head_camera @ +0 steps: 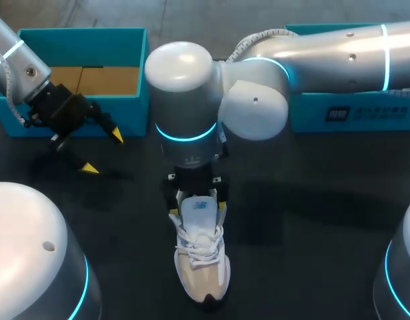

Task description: Take the shoe out of the shoebox, open the shoe tongue, remove and reinsert the insole, then place the shoe into the shoebox

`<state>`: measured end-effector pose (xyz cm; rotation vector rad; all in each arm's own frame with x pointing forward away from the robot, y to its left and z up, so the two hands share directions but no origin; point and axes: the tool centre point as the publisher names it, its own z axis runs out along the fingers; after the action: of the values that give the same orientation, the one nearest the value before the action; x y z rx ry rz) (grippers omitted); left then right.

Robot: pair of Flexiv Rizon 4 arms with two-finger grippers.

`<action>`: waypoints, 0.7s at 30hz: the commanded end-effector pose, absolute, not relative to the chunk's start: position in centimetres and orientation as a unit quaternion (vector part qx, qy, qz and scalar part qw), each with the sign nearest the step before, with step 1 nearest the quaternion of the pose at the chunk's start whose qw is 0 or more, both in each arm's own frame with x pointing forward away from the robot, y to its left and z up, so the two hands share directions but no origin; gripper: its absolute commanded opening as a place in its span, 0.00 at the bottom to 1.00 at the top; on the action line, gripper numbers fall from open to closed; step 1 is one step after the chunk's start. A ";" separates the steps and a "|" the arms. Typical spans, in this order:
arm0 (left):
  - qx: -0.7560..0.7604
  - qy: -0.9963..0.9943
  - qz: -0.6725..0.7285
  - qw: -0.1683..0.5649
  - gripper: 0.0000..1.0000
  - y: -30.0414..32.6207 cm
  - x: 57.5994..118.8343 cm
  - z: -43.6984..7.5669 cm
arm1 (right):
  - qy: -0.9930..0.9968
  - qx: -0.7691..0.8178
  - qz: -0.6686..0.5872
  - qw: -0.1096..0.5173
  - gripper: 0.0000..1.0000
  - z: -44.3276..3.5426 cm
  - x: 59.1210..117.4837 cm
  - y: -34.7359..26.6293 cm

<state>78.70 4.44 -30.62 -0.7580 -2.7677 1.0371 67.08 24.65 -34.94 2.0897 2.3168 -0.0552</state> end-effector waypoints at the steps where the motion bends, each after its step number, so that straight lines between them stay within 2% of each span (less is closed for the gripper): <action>1: -0.249 -0.907 0.338 0.046 1.00 4.5 78.7 -30.6 | 0.741 0.672 -0.016 0.005 1.00 -34.9 66.4 24.6; 15: -0.249 -0.907 0.338 0.046 1.00 4.5 78.7 -30.6 | 0.730 0.684 -0.024 0.000 1.00 -32.3 64.4 25.3; 21: -0.249 -0.907 0.338 0.046 1.00 4.5 78.7 -30.6 | 0.728 0.685 -0.019 0.007 0.93 -30.2 63.5 25.5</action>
<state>78.70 4.44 -30.62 -0.7580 -2.7677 1.0371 64.09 25.73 -31.39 2.1489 2.2881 -0.0709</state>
